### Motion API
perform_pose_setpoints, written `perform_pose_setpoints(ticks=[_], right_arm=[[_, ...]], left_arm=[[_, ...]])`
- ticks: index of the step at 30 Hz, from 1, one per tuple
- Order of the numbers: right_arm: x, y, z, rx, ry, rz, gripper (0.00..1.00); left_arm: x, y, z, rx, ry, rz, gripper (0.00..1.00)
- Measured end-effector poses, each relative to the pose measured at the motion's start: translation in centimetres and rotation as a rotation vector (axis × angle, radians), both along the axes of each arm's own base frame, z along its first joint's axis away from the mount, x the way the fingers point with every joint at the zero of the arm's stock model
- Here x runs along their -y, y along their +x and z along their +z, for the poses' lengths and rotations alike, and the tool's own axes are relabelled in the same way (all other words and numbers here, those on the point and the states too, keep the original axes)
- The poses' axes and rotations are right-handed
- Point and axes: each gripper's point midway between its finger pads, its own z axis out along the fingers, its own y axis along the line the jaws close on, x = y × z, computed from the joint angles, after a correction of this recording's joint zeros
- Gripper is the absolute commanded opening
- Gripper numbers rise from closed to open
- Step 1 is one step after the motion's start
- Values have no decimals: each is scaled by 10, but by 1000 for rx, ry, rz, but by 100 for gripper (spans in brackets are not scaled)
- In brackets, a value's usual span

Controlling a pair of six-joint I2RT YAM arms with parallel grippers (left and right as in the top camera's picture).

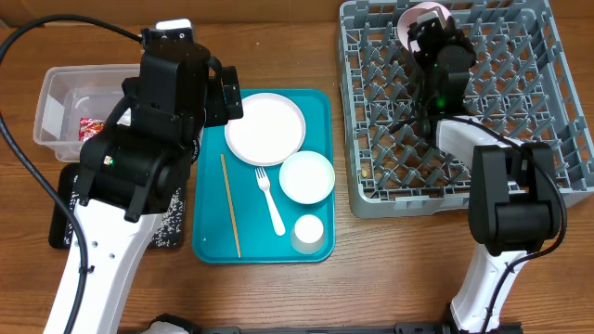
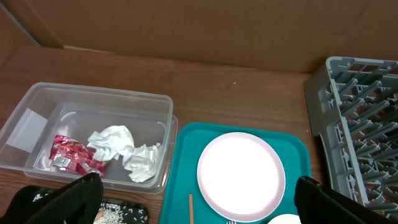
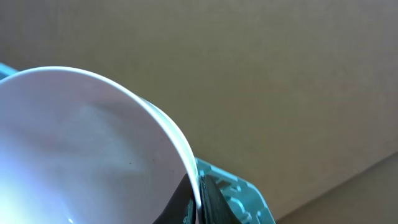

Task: Sort waste into correct bins and load items into the dishwasher
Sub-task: 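Lower the pink bowl into the grey dish rack with the right gripper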

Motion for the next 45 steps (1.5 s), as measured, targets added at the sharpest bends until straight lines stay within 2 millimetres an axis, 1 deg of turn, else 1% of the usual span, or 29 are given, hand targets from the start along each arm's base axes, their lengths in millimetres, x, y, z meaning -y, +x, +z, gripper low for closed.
perform_pose_setpoints(ticks=[3,5,7,11,15,22,28,35,38,43,45], right_arm=[[-6,2,12,50,-12,33,4],[-10,3,14,49,-52,55,4],[-13,5,9,32,-98,73,4],[-17,8,-10,-8,-152,96,4],[-21,10,-7,17,-201,108,4],[-29,14,-10,14,-341,125,4],[-30,14,-2,96,-389,100,4],[-36,17,-14,47,-418,116,4],[-41,18,-12,49,-422,118,4],[-44,12,10,135,-427,75,4],[-42,11,14,150,-423,53,4]], left_arm=[[0,0,0,0,0,0,100],[0,0,0,0,0,0,100],[0,0,0,0,0,0,100],[0,0,0,0,0,0,100],[0,0,0,0,0,0,100],[0,0,0,0,0,0,100],[0,0,0,0,0,0,100],[0,0,0,0,0,0,100],[0,0,0,0,0,0,100],[0,0,0,0,0,0,100],[0,0,0,0,0,0,100]])
